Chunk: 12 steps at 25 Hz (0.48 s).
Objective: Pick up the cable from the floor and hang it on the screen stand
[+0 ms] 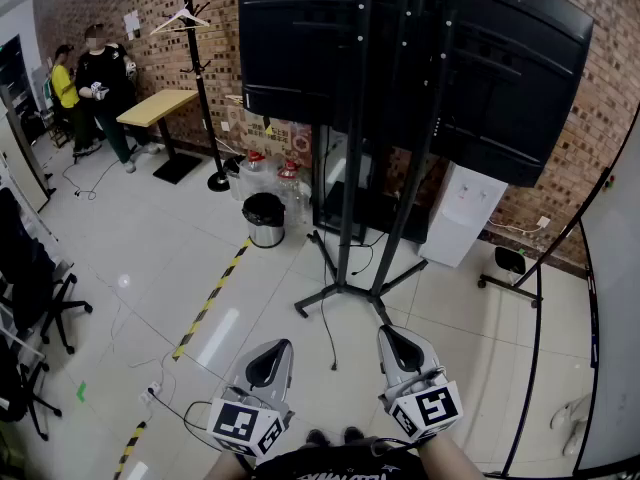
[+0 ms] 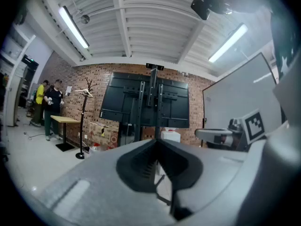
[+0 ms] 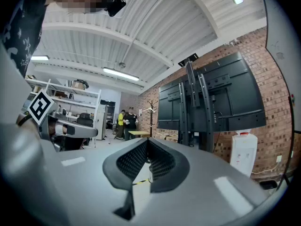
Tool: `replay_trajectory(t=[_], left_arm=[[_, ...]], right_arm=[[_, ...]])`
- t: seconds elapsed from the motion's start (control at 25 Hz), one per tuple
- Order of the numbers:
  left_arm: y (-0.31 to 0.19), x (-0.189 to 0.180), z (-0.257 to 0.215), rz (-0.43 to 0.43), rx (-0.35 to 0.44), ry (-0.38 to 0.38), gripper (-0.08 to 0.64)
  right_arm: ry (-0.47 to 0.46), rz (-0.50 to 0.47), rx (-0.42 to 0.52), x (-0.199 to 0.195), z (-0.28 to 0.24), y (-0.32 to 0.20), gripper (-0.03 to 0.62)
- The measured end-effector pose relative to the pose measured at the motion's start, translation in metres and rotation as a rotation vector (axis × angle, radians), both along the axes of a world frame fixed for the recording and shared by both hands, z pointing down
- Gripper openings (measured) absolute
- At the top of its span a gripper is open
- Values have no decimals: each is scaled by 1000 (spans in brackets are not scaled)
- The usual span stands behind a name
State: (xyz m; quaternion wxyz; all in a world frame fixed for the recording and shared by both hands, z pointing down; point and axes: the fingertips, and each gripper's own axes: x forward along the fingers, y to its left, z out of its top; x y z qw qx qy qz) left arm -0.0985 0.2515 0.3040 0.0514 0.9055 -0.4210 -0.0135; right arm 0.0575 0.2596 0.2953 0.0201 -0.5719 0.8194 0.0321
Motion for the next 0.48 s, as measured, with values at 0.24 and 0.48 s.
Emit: replay_trajectory(t=[0.24, 0.48], left_arm=[[-16, -27, -15, -62, 26, 12, 3], [-25, -24, -11, -46, 36, 1, 5]], right_arm=[[8, 26, 11, -13, 5, -7, 8], [-17, 56, -1, -3, 10, -17, 8]])
